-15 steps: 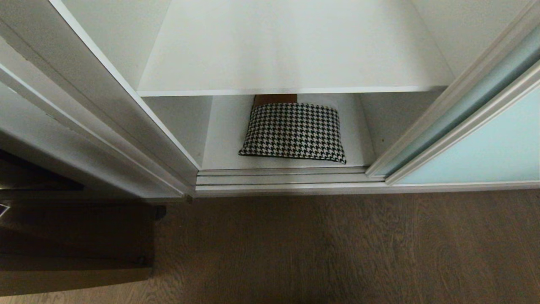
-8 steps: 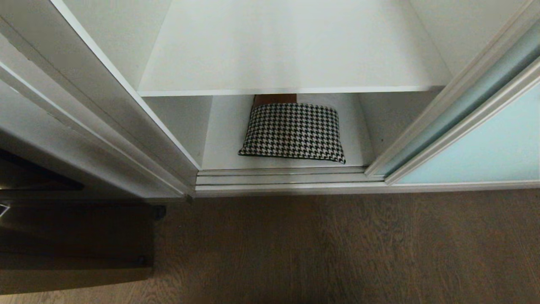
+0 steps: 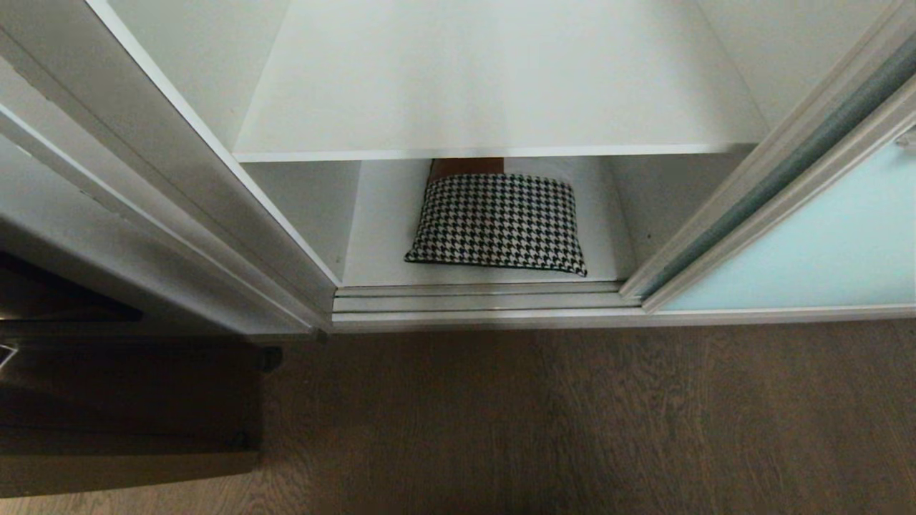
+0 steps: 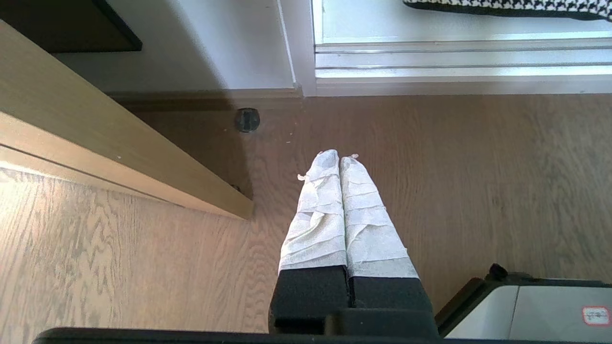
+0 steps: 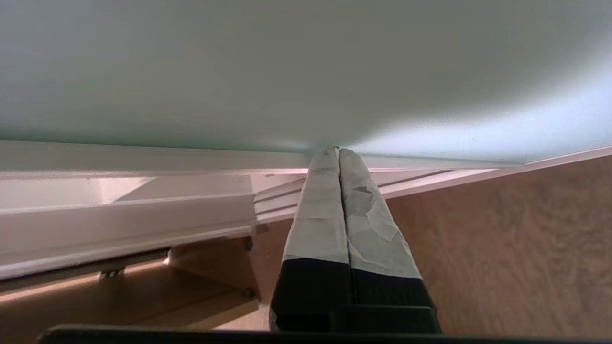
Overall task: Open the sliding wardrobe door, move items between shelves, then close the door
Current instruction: Close the door
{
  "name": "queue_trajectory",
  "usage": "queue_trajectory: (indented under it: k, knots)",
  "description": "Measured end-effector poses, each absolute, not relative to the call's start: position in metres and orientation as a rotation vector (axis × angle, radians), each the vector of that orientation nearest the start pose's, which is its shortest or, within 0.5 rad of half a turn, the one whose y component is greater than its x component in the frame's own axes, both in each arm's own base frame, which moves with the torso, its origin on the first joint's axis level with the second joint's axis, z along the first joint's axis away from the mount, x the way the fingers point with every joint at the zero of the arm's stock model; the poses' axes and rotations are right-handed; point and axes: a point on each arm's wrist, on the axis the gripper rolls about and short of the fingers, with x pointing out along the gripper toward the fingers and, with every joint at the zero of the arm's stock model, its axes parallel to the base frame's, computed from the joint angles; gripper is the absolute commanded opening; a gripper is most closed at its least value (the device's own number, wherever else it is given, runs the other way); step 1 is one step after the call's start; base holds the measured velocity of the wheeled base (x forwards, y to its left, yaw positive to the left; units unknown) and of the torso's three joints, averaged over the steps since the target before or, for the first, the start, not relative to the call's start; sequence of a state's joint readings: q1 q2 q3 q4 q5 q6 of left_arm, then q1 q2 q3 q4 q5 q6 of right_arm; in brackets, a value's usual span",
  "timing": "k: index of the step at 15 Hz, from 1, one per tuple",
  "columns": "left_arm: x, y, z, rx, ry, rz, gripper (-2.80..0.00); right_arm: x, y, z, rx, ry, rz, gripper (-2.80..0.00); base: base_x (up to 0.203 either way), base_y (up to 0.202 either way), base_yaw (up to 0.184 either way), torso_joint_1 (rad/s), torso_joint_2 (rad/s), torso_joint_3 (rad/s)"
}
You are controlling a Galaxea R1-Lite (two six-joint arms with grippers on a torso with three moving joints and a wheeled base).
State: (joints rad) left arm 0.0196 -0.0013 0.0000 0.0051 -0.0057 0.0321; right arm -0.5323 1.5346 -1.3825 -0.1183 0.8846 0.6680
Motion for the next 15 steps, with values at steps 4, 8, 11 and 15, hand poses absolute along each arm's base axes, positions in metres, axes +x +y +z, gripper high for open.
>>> queue_trajectory:
  k: [4, 8, 11, 15]
  knots:
    - [-0.023, -0.001, 0.075, 0.032, 0.003, 0.014, -2.80, 0.245, -0.092, 0.346, 0.674, 0.150, 0.357, -2.80, 0.000, 0.000, 0.000, 0.000, 0.00, 0.000]
    - [-0.023, -0.001, 0.075, 0.032, 0.003, 0.014, -2.80, 0.254, -0.044, 0.347, 0.659, 0.156, 0.400, -2.80, 0.000, 0.000, 0.000, 0.000, 0.00, 0.000]
    - [-0.023, -0.001, 0.075, 0.032, 0.004, 0.014, -2.80, 0.256, 0.002, 0.350, 0.622, 0.160, 0.466, -2.80, 0.000, 0.000, 0.000, 0.000, 0.00, 0.000]
    - [-0.023, -0.001, 0.075, 0.031, 0.003, 0.014, -2.80, 0.244, 0.077, 0.352, 0.487, 0.146, 0.622, -2.80, 0.000, 0.000, 0.000, 0.000, 0.00, 0.000]
